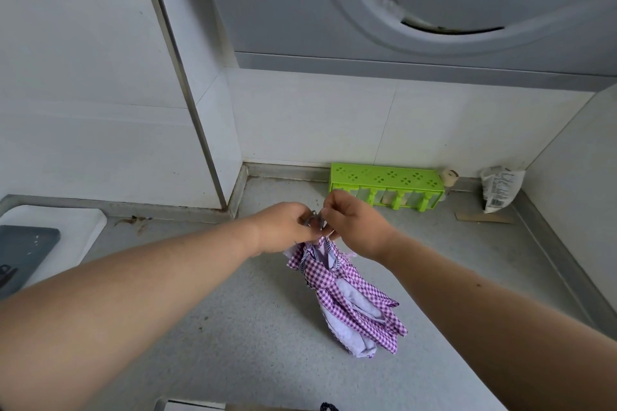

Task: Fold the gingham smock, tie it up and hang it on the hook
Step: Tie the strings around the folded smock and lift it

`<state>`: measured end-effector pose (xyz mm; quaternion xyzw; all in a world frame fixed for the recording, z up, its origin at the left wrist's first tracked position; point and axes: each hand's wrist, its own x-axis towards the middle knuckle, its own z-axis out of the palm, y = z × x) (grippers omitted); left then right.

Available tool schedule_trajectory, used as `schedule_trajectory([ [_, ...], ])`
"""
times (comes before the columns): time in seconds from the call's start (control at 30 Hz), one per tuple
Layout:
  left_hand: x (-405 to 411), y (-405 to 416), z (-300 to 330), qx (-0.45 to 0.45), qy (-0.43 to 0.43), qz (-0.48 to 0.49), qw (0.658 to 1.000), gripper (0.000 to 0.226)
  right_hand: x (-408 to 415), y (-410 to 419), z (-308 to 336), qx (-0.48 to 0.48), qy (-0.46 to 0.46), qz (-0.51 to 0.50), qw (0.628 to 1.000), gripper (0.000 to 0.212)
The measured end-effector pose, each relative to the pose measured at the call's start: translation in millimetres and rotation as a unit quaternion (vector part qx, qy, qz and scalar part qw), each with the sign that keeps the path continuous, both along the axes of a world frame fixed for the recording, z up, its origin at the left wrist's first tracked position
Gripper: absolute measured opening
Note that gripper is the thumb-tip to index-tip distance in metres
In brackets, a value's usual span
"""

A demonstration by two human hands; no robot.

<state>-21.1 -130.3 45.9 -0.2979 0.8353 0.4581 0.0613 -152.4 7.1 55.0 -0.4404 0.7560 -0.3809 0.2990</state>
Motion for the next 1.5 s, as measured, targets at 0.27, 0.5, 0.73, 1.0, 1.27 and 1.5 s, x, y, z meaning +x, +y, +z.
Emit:
schedule_trajectory([
  [0.27, -13, 4, 22, 0.063, 0.074, 0.011, 0.995, 0.01, -15, 6, 13, -0.039, 0.024, -0.028, 0.999, 0.015],
  [0.5, -24, 12, 43, 0.045, 0.092, 0.01, 0.995, 0.017, -19, 11, 23, -0.061, 0.028, -0.063, 0.996, 0.017],
  [0.73, -28, 19, 70, 0.081, 0.102, 0.048, 0.99, 0.016, -18, 19, 29, -0.065, 0.035, -0.157, 0.985, 0.029],
  [1.0, -29, 20, 107, 0.139, 0.18, 0.124, 0.966, 0.016, 7, 20, 59, -0.062, -0.021, -0.012, 0.998, 0.018],
  [1.27, -17, 9, 162, 0.009, 0.217, 0.101, 0.971, 0.022, 9, 17, 112, -0.116, -0.014, -0.048, 0.992, 0.027],
  [1.5, 0, 13, 212, -0.06, 0.219, 0.036, 0.973, 0.025, 4, 12, 175, -0.169, 0.055, -0.021, 0.984, 0.03],
])
